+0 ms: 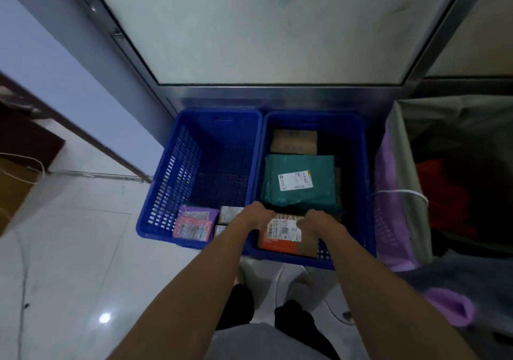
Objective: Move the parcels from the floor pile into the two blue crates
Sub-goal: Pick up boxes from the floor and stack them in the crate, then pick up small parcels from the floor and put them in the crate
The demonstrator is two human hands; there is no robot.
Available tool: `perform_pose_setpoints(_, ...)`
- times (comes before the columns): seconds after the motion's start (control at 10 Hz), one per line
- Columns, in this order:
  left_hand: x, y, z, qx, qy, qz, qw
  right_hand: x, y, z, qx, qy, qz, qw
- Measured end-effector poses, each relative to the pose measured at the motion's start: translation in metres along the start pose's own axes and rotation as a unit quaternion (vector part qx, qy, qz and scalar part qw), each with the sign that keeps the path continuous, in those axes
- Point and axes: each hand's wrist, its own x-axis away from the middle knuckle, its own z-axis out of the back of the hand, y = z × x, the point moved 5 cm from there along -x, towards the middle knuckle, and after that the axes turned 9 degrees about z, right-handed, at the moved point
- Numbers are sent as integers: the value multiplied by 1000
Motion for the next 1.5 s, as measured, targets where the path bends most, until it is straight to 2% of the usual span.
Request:
perform_pose_setpoints(0.2,25,-33,56,5,25,-16,1000,6,-53,3,62,-5,37,997)
perform_pose_setpoints(0.4,37,-89,119,24,105,2,994,1,-132,-15,122,-15,89,988)
perform_pose_setpoints(0.7,17,-254,201,70,122,17,990,-16,-277,-95,232,-11,111,966)
perform_pose_setpoints(1.0,-15,-431,293,48,126,23,991,-27,-429,-216,247,-18,125,961)
perform_pose_setpoints(1.1,-41,-462,310,11,104,30,994,-26,-455,-235,240,-26,116,963)
perform_pose_setpoints(1.2,-36,-463,325,3,117,26,993,-36,-472,-240,234,-25,113,965)
perform_pose_setpoints(1.4,-63,-466,331,-51,112,10,992,-69,-473,-241,238,-37,66,968)
perform_pose_setpoints(1.5,-78,-467,344,-53,106,22,993,-91,-476,-238,239,-70,49,967)
